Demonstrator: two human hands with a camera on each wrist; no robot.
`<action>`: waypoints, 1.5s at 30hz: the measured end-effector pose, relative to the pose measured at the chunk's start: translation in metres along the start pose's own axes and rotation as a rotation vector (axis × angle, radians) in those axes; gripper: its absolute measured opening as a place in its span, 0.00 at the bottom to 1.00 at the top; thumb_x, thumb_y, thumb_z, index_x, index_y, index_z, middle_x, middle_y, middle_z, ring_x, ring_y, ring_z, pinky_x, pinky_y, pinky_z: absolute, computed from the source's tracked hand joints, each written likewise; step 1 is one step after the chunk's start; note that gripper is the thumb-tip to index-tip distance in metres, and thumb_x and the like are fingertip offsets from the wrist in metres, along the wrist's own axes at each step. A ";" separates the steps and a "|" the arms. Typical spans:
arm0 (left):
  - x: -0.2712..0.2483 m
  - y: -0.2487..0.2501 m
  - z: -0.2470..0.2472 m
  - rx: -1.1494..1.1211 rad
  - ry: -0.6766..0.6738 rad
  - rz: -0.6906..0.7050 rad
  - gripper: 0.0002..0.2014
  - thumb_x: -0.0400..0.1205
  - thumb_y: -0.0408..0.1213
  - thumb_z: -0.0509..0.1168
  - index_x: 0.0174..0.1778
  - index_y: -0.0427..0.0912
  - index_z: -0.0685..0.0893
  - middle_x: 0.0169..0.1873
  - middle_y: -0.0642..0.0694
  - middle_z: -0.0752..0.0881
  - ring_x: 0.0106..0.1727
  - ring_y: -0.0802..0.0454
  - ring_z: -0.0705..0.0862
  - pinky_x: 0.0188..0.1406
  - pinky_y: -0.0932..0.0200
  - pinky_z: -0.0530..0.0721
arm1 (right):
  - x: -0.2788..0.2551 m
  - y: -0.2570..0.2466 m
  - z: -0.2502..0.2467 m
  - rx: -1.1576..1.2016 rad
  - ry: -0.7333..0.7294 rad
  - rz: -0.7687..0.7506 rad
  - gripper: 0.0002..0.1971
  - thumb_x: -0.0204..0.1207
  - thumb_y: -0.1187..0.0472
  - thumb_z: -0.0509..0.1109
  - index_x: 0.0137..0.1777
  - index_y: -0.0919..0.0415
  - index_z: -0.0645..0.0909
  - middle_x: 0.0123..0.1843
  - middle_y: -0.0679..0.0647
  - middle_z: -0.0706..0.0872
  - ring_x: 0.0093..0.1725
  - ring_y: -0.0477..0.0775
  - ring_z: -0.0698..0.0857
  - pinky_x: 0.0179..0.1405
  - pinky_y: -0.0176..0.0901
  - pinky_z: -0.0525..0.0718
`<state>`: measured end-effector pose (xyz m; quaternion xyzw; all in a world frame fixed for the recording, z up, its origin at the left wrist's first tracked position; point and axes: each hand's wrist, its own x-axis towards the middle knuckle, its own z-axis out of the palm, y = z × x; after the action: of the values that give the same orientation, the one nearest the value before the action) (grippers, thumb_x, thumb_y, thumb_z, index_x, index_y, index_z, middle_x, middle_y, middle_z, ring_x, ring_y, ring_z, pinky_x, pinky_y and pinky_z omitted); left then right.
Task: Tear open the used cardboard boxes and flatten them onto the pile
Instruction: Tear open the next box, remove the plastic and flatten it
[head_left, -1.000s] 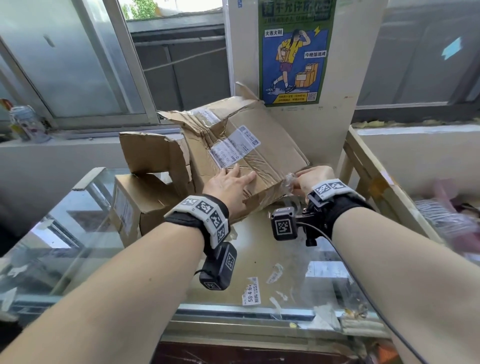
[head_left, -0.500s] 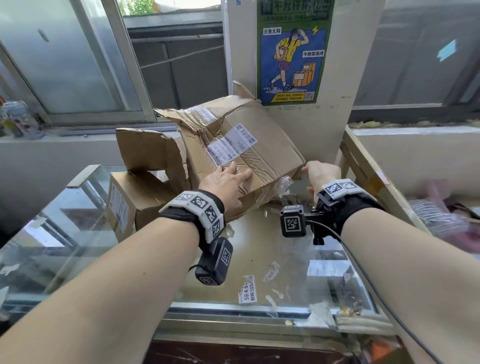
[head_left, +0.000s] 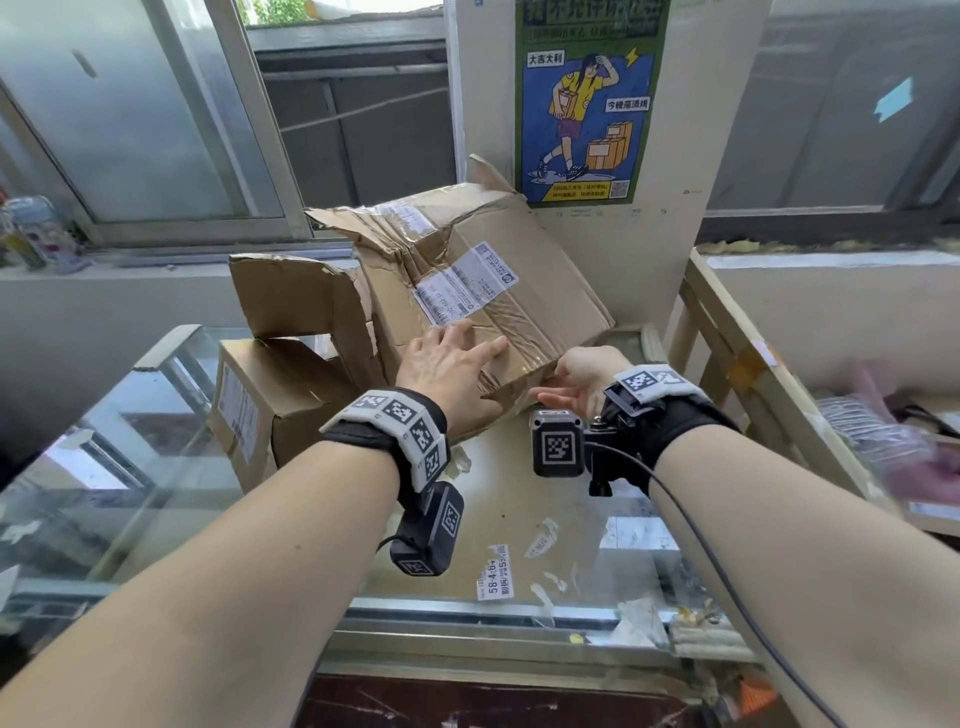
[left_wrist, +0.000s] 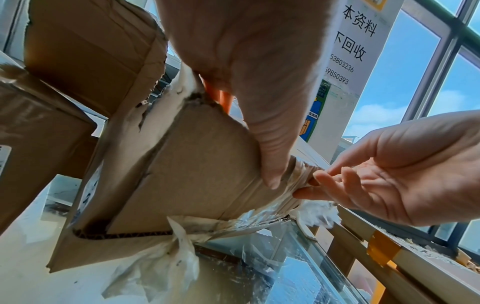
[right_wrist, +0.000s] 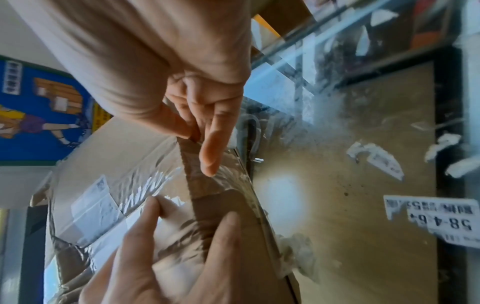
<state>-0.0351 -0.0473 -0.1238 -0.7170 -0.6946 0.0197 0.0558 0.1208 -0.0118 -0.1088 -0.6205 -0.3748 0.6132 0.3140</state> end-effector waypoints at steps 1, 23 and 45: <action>0.000 0.000 0.000 -0.022 0.007 -0.001 0.39 0.72 0.61 0.67 0.79 0.66 0.58 0.82 0.47 0.53 0.81 0.39 0.57 0.75 0.41 0.61 | 0.001 0.002 0.001 0.004 0.004 0.000 0.08 0.78 0.78 0.53 0.43 0.71 0.71 0.37 0.71 0.81 0.42 0.68 0.89 0.17 0.45 0.85; 0.013 0.002 0.011 -0.122 -0.061 0.063 0.34 0.81 0.56 0.59 0.80 0.71 0.49 0.84 0.50 0.38 0.83 0.38 0.37 0.80 0.33 0.40 | 0.014 0.029 0.001 0.020 -0.104 -0.234 0.11 0.77 0.71 0.69 0.35 0.60 0.76 0.33 0.58 0.85 0.26 0.48 0.86 0.19 0.33 0.80; 0.015 0.010 0.017 -0.006 -0.161 -0.070 0.46 0.82 0.43 0.61 0.81 0.54 0.30 0.82 0.43 0.31 0.82 0.37 0.32 0.80 0.36 0.37 | 0.030 0.041 0.015 0.119 -0.038 -0.272 0.17 0.62 0.67 0.83 0.26 0.57 0.75 0.20 0.51 0.73 0.21 0.47 0.66 0.28 0.42 0.71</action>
<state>-0.0262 -0.0315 -0.1412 -0.6886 -0.7214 0.0736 -0.0017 0.1078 -0.0093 -0.1603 -0.5326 -0.4240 0.5979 0.4232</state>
